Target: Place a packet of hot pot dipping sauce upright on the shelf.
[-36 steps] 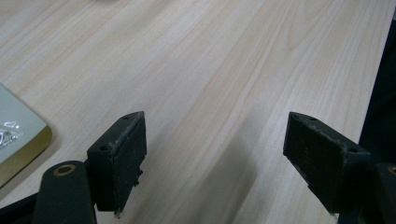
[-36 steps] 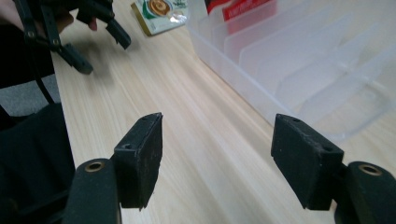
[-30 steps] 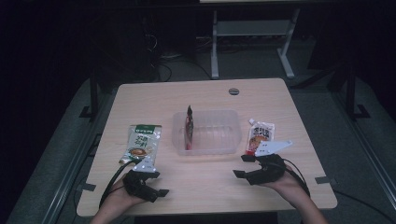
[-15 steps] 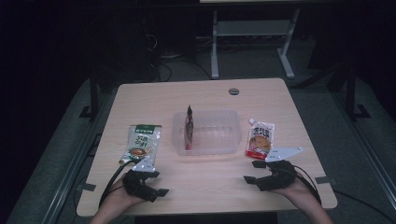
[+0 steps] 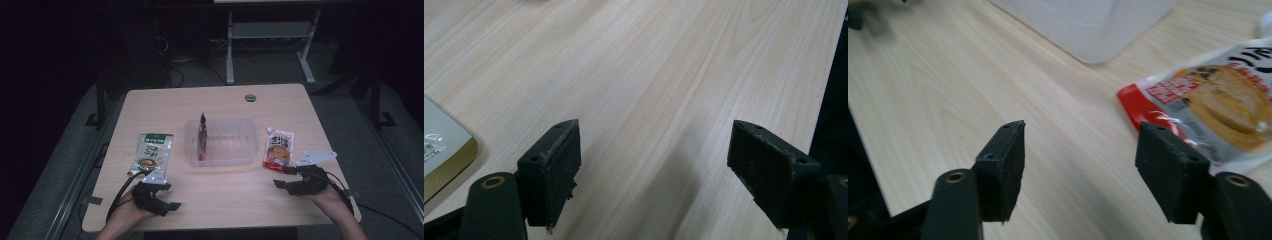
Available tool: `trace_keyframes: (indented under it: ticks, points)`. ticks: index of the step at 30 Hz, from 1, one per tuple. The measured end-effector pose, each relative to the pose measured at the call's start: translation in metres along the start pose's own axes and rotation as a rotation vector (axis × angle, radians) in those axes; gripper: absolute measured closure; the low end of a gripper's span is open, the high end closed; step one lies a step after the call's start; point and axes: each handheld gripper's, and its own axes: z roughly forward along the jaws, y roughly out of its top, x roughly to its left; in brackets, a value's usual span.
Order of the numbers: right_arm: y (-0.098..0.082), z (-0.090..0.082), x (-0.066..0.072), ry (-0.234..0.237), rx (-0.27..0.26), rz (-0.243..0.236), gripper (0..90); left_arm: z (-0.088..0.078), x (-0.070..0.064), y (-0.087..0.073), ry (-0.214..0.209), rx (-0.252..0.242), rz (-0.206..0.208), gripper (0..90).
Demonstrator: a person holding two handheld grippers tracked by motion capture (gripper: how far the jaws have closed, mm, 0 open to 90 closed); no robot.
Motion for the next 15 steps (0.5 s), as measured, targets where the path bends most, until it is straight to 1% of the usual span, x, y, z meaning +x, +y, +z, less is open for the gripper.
trace_keyframes:
  ticks: [1,4,5,6,7,8,10,11,12,15]
  points:
    - [0.000,0.000,-0.003,-0.006,-0.004,-0.003,37.6,0.000,0.000,0.000,0.000,0.000,-0.001,21.2]
    - [0.000,-0.001,-0.009,-0.023,-0.004,0.012,47.7,0.000,0.000,0.000,0.000,0.001,0.000,21.2]
    - [0.000,-0.001,-0.012,-0.036,-0.009,0.014,55.3,0.000,0.000,0.000,0.000,0.001,0.001,21.2]
    - [0.001,-0.002,-0.015,-0.038,-0.010,0.019,62.6,0.000,0.000,0.000,-0.001,0.002,0.001,21.2]
    - [0.001,-0.002,-0.017,-0.030,-0.009,0.033,67.7,0.000,0.000,0.000,-0.002,0.001,0.000,21.2]
    - [0.002,-0.002,-0.020,-0.037,-0.019,0.033,74.3,0.000,0.000,0.000,-0.004,0.000,0.001,21.2]
    - [0.004,-0.002,-0.026,-0.042,-0.023,0.050,82.6,0.001,-0.001,0.000,-0.005,-0.005,-0.005,21.2]
    - [0.005,-0.002,-0.028,-0.048,-0.025,0.045,86.2,0.001,-0.001,0.001,-0.005,-0.004,-0.001,21.2]
    - [0.007,-0.001,-0.030,-0.053,-0.031,0.048,88.8,0.001,-0.001,0.001,-0.007,-0.004,-0.003,21.2]
    - [0.011,0.003,-0.036,-0.066,-0.035,0.044,89.5,0.001,-0.001,0.001,-0.010,0.007,0.004,21.2]
